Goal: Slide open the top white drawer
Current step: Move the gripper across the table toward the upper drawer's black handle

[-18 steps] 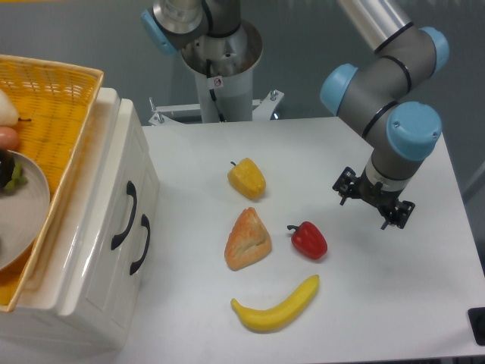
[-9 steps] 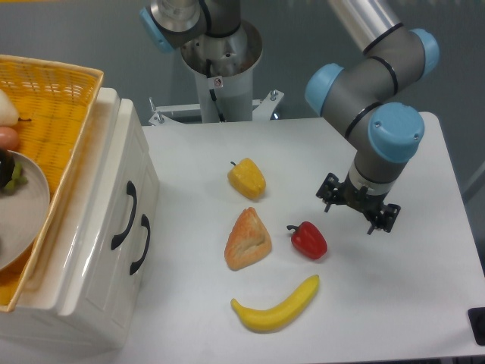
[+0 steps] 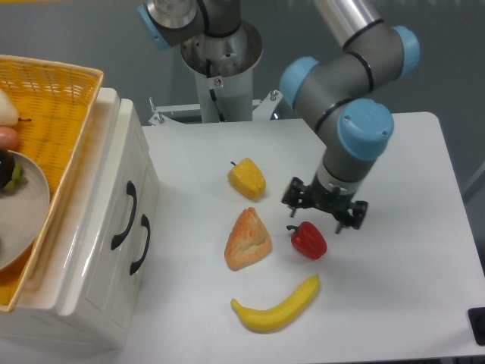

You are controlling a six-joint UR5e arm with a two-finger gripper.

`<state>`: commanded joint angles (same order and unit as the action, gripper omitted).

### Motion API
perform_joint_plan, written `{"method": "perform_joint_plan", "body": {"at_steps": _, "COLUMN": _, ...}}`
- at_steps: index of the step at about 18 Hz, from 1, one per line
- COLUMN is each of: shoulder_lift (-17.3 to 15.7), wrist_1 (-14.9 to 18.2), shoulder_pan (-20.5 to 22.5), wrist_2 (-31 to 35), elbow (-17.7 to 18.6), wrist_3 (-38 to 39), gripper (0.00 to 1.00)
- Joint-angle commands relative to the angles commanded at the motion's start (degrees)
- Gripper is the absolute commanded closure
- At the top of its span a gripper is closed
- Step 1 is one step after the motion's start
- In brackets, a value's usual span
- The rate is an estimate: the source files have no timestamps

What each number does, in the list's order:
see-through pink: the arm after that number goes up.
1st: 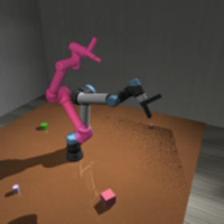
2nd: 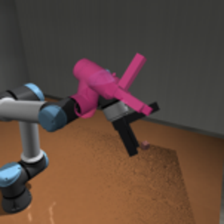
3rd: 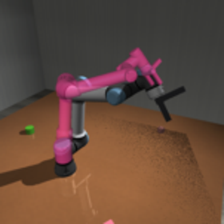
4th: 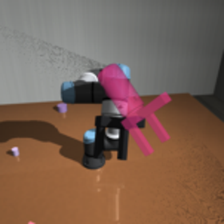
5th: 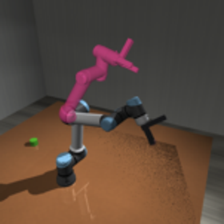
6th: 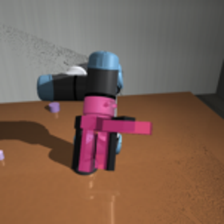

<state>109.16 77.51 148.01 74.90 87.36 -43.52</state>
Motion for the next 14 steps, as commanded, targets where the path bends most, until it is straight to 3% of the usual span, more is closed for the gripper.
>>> {"method": "perform_joint_plan", "body": {"at_steps": 7, "shoulder_lift": -0.88, "wrist_1": 0.54, "shoulder_pan": -7.2, "wrist_2": -2.55, "elbow": 0.0, "wrist_3": 11.26, "gripper": 0.0}}
{"method": "perform_joint_plan", "body": {"at_steps": 11, "shoulder_lift": -1.67, "wrist_1": 0.63, "shoulder_pan": -8.7, "wrist_2": -7.74, "elbow": -0.09, "wrist_3": 13.02, "gripper": 0.01}}
{"method": "perform_joint_plan", "body": {"at_steps": 14, "shoulder_lift": -1.67, "wrist_1": 0.63, "shoulder_pan": -10.46, "wrist_2": -7.84, "elbow": -0.09, "wrist_3": 15.91, "gripper": 0.01}}
